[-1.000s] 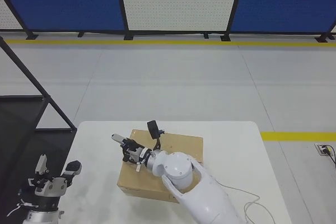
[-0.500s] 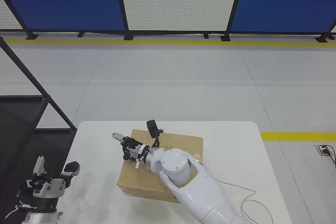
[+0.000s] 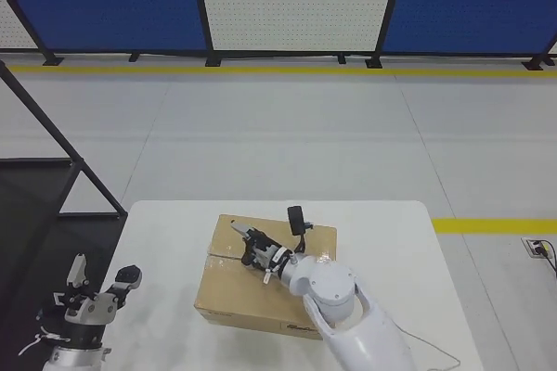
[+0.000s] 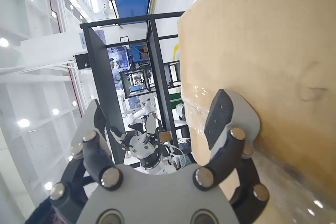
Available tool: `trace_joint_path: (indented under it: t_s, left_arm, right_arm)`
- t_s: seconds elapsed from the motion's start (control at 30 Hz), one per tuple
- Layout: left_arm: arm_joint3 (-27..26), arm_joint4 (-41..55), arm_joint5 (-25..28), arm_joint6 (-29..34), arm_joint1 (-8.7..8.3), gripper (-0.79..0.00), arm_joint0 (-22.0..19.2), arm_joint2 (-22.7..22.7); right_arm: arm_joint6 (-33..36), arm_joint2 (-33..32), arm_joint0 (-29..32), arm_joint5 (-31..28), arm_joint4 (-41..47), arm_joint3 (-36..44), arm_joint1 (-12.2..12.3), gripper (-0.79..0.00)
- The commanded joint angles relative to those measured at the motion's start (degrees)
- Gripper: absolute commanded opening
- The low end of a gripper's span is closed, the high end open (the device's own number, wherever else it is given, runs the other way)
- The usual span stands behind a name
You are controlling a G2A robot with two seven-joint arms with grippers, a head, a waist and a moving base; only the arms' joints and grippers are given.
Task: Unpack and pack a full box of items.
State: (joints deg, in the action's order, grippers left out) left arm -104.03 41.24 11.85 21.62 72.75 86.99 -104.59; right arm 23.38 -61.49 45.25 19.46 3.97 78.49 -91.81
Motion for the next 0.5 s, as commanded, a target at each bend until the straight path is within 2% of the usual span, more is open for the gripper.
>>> trace_joint_path:
  t_s: [0.0, 0.2, 0.47]
  left_arm:
    - [-0.1, -0.4, -0.1, -0.2, 0.01, 0.0, -0.1, 0.3]
    - [-0.3, -1.0, -0.2, -0.2, 0.05, 0.0, -0.2, 1.1]
    - [-0.7, -1.7, -0.3, -0.1, 0.07, 0.0, -0.2, 1.7]
  right_arm:
    - [0.2, -2.0, 2.9, 0.6, -1.1, 3.8, 0.7, 0.0]
    - [-0.4, -8.0, 11.2, 1.4, -2.9, 13.1, 2.4, 0.0]
    - [-1.5, -15.3, 19.8, 1.0, -2.4, 21.3, 4.0, 0.0]
